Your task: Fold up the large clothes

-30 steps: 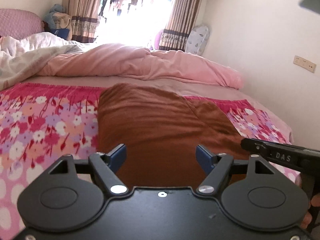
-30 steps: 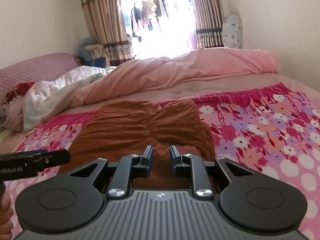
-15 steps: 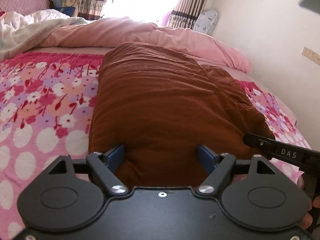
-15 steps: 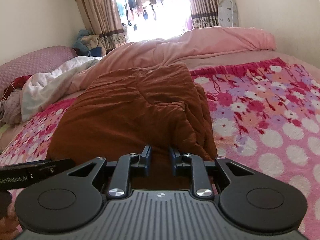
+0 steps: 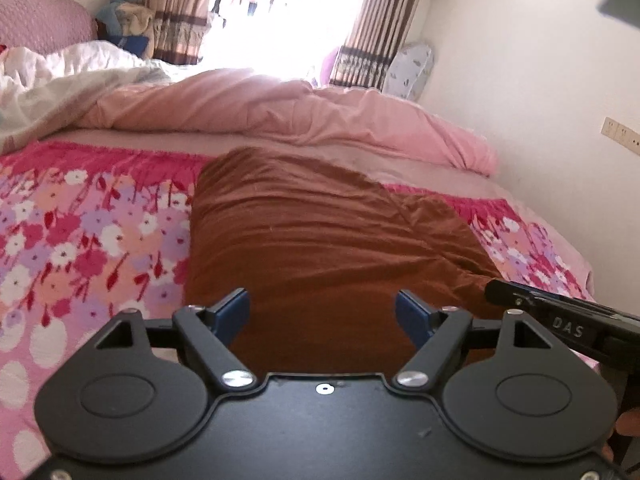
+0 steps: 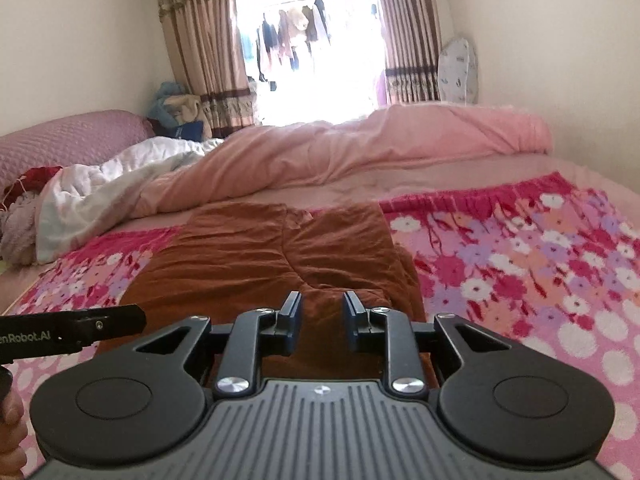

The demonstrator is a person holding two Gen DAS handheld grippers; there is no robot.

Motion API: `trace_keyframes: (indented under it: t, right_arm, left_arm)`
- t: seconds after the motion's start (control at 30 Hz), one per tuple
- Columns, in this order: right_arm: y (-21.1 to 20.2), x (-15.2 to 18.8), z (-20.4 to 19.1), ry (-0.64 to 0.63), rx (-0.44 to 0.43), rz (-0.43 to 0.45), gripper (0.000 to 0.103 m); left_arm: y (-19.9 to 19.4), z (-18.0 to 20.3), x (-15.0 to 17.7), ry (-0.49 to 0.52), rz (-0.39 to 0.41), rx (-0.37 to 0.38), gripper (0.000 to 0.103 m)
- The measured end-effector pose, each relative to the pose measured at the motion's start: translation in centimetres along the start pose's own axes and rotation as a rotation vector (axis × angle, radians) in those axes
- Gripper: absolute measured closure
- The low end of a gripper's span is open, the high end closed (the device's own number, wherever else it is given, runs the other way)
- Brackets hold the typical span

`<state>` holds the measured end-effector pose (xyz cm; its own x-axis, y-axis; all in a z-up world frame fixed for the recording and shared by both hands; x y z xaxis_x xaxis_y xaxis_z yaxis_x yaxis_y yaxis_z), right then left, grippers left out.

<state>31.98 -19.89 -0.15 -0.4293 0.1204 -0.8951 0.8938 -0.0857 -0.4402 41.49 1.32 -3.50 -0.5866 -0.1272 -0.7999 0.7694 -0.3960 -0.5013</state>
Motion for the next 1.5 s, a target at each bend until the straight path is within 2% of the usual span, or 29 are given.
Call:
trace_keyframes:
  t: [0.07,0.23,0.57,0.77,0.83,0.93,1.03,1.13,1.27,1.5]
  right_arm:
    - [0.9,0.5,0.2,0.005,0.002,-0.026,0.074]
    - [2.4,2.1,0.3,0.016,-0.011,-0.077,0.074]
    - [2.4,2.6,0.4,0.018,-0.020,-0.072,0.074]
    - [1.7,2.2,0.3,0.003,-0.023,-0.074,0.074]
    - [0.6,1.9,0.1,-0.004,-0.022,-0.067,0.071]
    - [-2.5,1.7,-0.2,-0.005,-0.026,-0.030,0.053]
    - [-5.5,2.0,-0.5,0.001,-0.023,-0.006,0.048]
    - [-8.8,2.9,-1.2,-0.019,-0.009,0.018,0.033]
    - [-13.0,4.4,-1.8,-0.060,0.030,0.035,0.027]
    - [-18.7,6.9,-1.6,-0.038,0.037,0.012,0.025]
  left_arm:
    - [0.8,-0.2,0.5,-0.004,-0.023,-0.002,0.024]
    - [1.2,-0.2,1.4,-0.003,-0.019,-0.025,0.024]
    - [1.7,-0.5,1.8,0.011,-0.015,-0.039,0.020]
    - [-0.1,-0.2,1.3,-0.004,-0.019,-0.047,0.020]
    - [-1.8,0.0,1.3,-0.023,-0.015,-0.032,0.019]
    - [-4.9,0.6,1.9,-0.034,0.010,-0.021,0.014]
    - [-7.9,1.5,3.1,-0.025,0.023,-0.044,0.010]
    - [-10.7,2.3,4.7,-0.010,0.029,-0.085,0.009]
    - [-14.6,3.3,7.3,0.012,0.043,-0.131,0.008]
    - [-20.0,4.3,11.9,0.033,0.033,-0.184,0.005]
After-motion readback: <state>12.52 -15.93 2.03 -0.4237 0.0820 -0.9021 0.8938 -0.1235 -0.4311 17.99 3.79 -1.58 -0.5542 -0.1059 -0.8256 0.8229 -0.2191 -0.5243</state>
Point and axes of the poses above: each gripper's, at about its wrist camera, not at the fingertips, and y roughly the way its jaws point, z to its right, x to its underside, the point moved 5 cm from there along y, roughly the way its jaws point, and after that the axes turned 3 degrees about -y, right-handed, at the moved point
